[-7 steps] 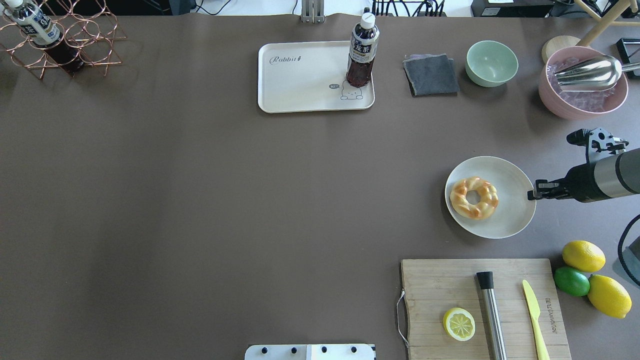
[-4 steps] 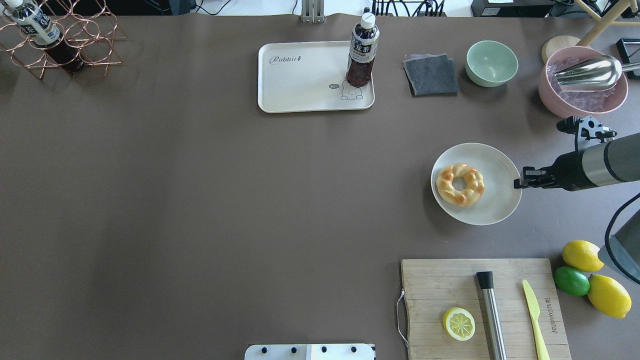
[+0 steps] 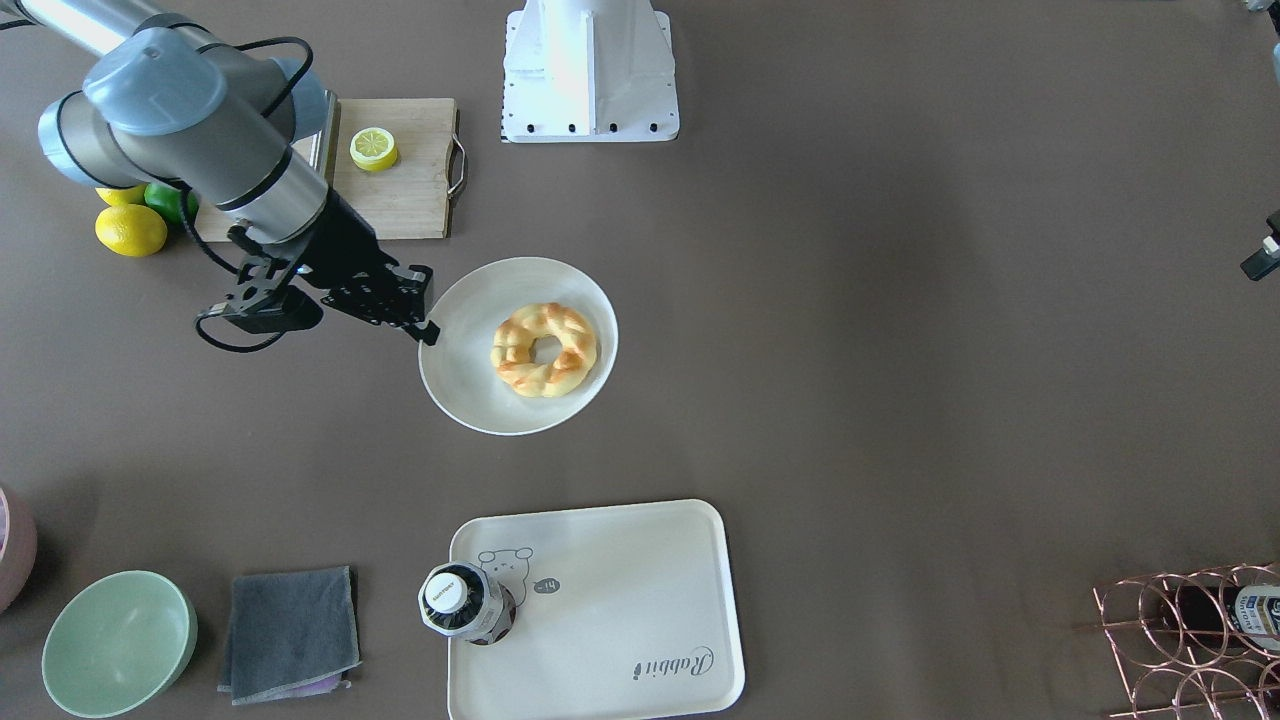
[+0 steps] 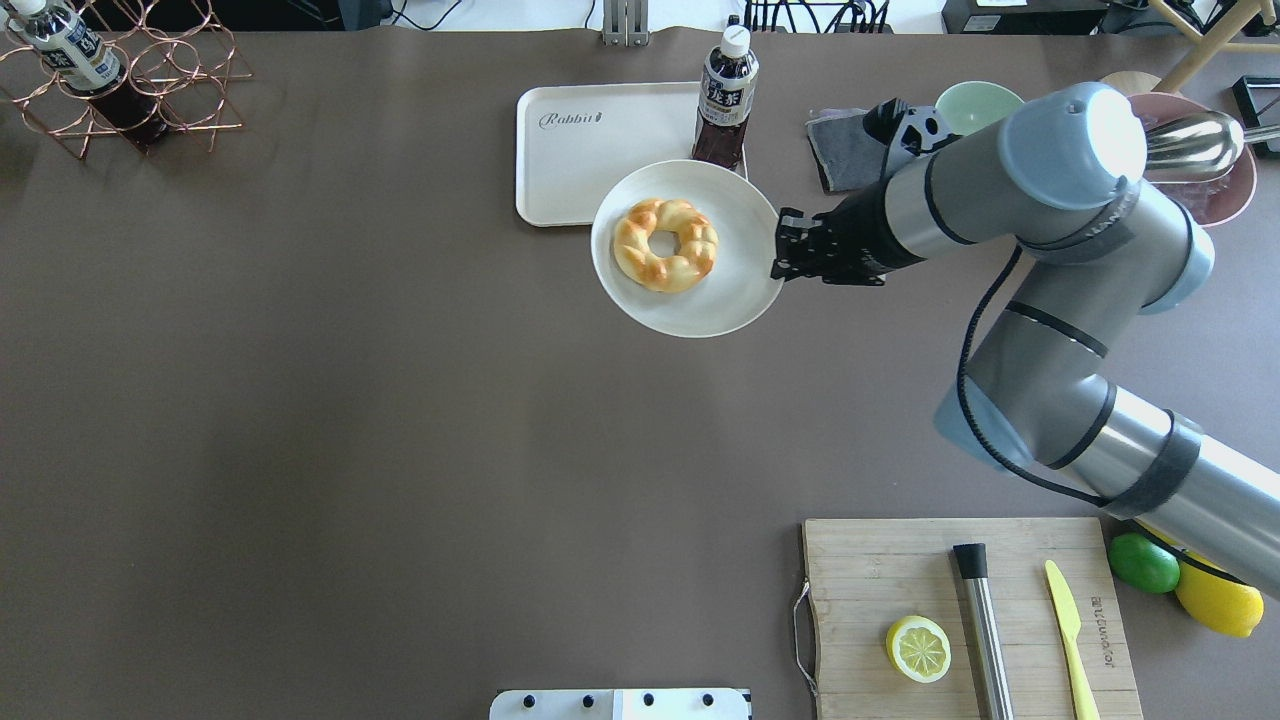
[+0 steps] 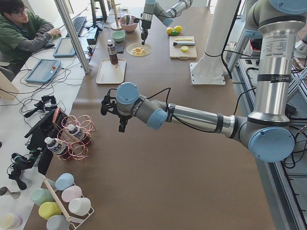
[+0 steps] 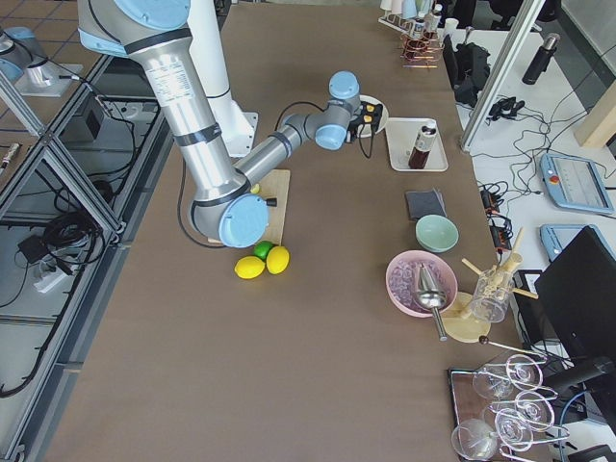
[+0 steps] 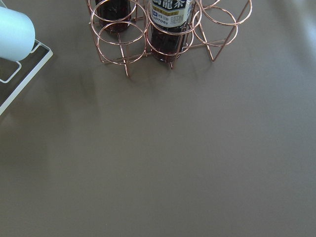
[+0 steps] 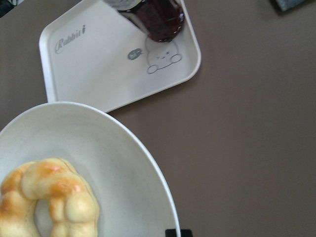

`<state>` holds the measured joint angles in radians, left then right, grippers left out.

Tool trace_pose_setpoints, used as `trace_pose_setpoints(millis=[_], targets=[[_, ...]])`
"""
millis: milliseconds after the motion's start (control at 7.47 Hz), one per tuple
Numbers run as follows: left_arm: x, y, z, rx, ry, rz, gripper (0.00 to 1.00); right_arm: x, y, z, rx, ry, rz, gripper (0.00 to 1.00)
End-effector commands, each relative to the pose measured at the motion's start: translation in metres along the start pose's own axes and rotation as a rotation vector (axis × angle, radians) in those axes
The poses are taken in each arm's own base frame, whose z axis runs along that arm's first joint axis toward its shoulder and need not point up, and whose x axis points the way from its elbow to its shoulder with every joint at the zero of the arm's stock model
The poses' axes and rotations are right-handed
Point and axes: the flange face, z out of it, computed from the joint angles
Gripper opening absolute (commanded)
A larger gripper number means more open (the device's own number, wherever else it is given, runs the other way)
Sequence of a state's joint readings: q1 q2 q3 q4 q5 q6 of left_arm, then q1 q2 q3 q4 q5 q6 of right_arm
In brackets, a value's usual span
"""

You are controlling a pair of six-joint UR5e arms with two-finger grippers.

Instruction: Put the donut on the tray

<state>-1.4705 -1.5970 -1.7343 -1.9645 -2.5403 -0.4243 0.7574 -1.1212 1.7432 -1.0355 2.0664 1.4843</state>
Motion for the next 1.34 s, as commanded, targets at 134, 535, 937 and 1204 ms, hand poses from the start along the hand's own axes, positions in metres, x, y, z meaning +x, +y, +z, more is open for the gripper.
trace_pose_setpoints(millis=[134, 535, 937, 1204], targets=[[0.067, -0.001, 0.013, -0.019, 0.071, -0.064, 0.99, -0.226, 0.127, 0.021, 0.035, 0.096, 0.130, 0.00], [0.108, 0.016, 0.044, -0.037, 0.149, -0.098, 0.99, -0.290, 0.205, 0.056, 0.100, 0.082, 0.153, 0.00], [0.124, 0.028, 0.062, -0.054, 0.179, -0.095, 0.98, -0.383, 0.240, 0.092, 0.166, 0.108, 0.252, 0.00], [0.119, 0.037, 0.063, -0.052, 0.184, -0.080, 0.97, -0.408, 0.244, 0.088, 0.181, 0.183, 0.252, 0.00]])
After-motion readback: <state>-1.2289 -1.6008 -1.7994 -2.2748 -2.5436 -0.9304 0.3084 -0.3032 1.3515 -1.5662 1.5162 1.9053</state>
